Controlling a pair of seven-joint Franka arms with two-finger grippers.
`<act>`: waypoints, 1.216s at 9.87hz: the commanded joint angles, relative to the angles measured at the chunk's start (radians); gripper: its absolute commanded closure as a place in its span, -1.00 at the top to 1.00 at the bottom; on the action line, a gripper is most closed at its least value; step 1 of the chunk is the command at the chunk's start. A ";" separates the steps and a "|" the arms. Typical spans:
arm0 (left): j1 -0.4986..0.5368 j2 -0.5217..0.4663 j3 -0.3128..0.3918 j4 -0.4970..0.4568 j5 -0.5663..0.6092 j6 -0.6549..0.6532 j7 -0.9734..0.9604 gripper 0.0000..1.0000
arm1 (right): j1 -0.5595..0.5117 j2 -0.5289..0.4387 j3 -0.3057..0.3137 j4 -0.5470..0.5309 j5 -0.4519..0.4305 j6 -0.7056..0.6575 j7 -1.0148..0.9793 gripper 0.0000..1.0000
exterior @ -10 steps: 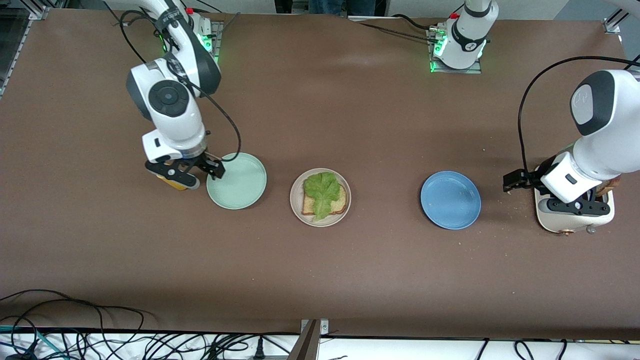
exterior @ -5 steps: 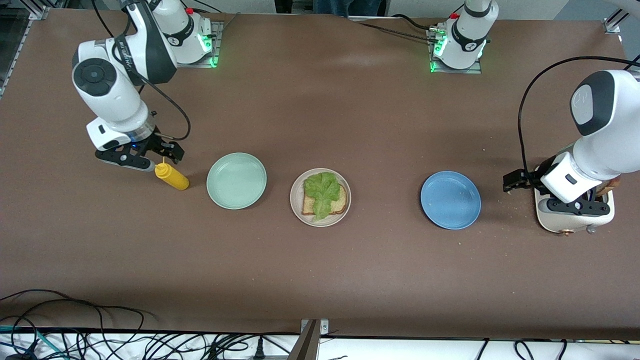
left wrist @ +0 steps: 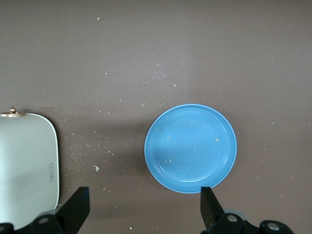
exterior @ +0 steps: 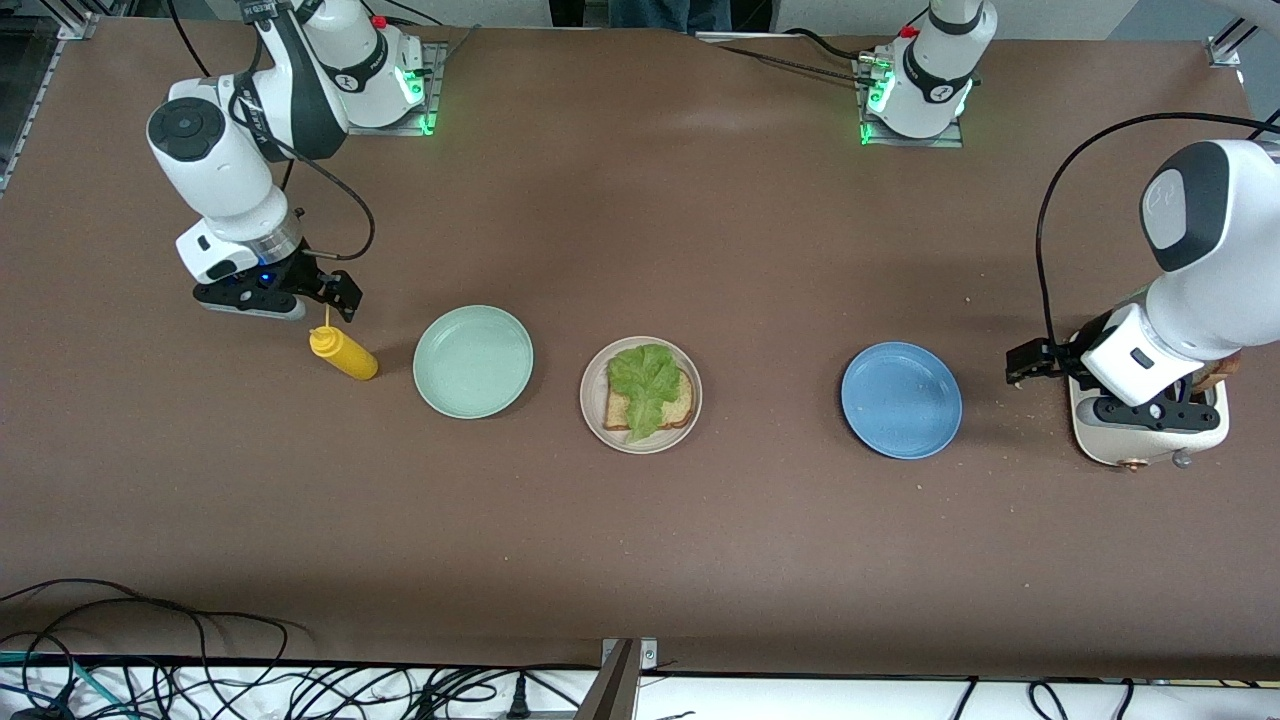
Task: Make sandwich on beige plate with both arms
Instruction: 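Move the right gripper down to the yellow mustard bottle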
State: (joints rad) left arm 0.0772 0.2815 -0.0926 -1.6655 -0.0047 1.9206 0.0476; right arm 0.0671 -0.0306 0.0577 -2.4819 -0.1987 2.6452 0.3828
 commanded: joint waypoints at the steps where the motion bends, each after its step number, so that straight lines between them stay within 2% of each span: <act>1: 0.003 -0.004 -0.006 -0.002 0.037 -0.002 -0.005 1.00 | 0.000 -0.029 -0.009 -0.118 0.019 0.179 -0.031 1.00; 3: 0.003 -0.004 -0.006 -0.002 0.037 -0.002 -0.005 1.00 | 0.000 0.035 -0.007 -0.152 0.019 0.335 -0.032 1.00; 6: 0.001 -0.002 -0.006 -0.002 0.037 -0.002 -0.012 1.00 | 0.000 0.093 -0.009 -0.176 0.015 0.467 -0.059 1.00; 9: 0.000 -0.002 -0.006 -0.002 0.037 0.000 -0.014 1.00 | -0.001 0.141 -0.018 -0.189 0.016 0.564 -0.083 1.00; 10: 0.000 -0.001 -0.006 -0.002 0.037 -0.002 -0.012 1.00 | -0.003 0.158 -0.039 -0.189 0.016 0.591 -0.103 1.00; 12: -0.004 -0.001 -0.006 -0.002 0.037 -0.002 -0.014 1.00 | -0.001 0.161 -0.058 -0.189 0.016 0.602 -0.107 1.00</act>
State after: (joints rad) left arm 0.0759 0.2842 -0.0928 -1.6655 -0.0047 1.9206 0.0475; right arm 0.0670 0.1284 0.0129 -2.6598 -0.1987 3.2169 0.3057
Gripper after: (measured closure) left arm 0.000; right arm 0.000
